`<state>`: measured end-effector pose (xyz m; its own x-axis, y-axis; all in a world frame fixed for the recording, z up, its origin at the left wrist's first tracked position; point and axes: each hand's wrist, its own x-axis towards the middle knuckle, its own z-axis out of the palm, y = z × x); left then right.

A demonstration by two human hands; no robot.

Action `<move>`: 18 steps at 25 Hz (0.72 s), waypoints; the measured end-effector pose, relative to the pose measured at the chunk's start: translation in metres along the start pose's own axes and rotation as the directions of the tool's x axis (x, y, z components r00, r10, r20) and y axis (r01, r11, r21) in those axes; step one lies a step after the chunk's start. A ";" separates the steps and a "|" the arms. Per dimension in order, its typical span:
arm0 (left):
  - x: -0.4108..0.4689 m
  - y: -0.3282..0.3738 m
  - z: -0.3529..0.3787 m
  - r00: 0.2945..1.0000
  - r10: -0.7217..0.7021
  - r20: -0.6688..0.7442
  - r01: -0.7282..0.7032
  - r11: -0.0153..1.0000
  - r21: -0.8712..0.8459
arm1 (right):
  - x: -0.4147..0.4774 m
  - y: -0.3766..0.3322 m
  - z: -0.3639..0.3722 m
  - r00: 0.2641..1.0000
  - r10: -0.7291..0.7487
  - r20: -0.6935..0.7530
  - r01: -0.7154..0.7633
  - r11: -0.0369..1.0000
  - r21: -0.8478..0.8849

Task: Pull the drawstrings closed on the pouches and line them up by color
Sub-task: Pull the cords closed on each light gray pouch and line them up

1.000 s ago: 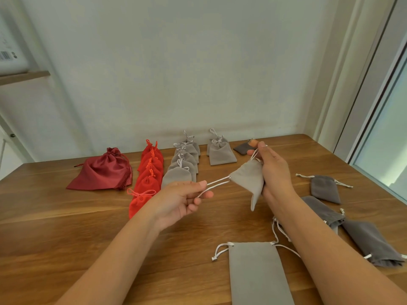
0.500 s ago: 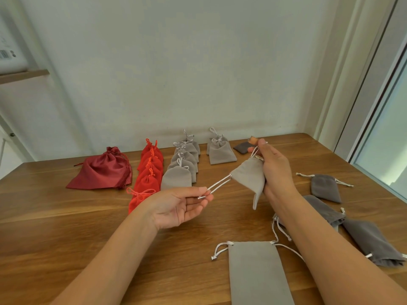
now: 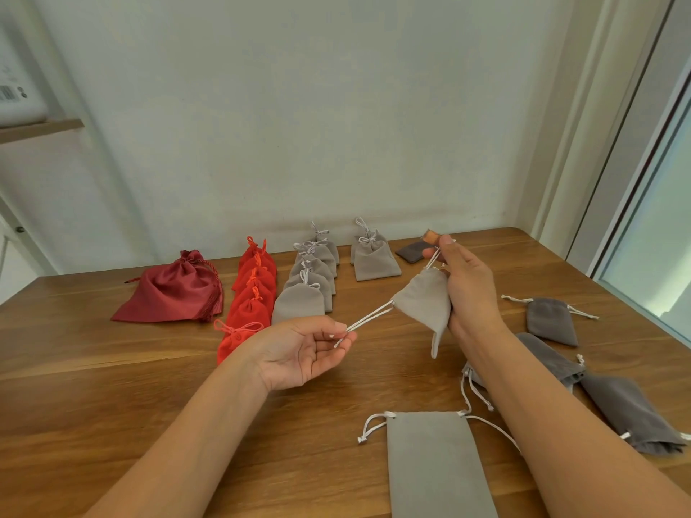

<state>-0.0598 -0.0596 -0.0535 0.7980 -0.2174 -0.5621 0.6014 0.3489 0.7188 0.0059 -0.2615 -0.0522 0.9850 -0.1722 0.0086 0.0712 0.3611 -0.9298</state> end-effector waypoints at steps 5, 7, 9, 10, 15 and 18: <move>0.000 0.000 -0.001 1.000 0.000 -0.008 -0.001 1.000 -0.026 | 0.001 -0.001 0.000 1.000 -0.027 -0.007 0.027 1.000 0.004; 0.000 0.001 -0.002 1.000 0.011 -0.024 -0.012 1.000 -0.023 | 0.001 -0.001 -0.001 0.999 -0.032 -0.017 0.032 0.999 -0.005; 0.000 0.001 -0.001 0.999 0.027 -0.033 -0.028 1.000 -0.011 | 0.001 0.000 -0.001 0.999 -0.037 -0.022 0.037 0.999 -0.007; -0.001 0.001 -0.001 0.999 0.033 -0.037 -0.033 0.999 -0.008 | 0.001 -0.001 -0.002 0.999 -0.039 -0.023 0.039 0.999 -0.002; -0.003 0.001 -0.001 0.997 0.070 -0.044 -0.071 0.997 -0.029 | 0.004 -0.001 -0.002 0.999 -0.033 -0.034 0.033 0.999 0.000; -0.001 0.000 0.000 0.987 0.147 -0.063 -0.142 0.987 0.081 | 0.006 0.000 -0.004 0.999 -0.042 -0.028 0.043 0.999 0.011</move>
<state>-0.0609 -0.0597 -0.0527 0.8737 -0.1054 -0.4750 0.4832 0.3015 0.8220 0.0113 -0.2658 -0.0537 0.9764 -0.2126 0.0377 0.1147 0.3633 -0.9246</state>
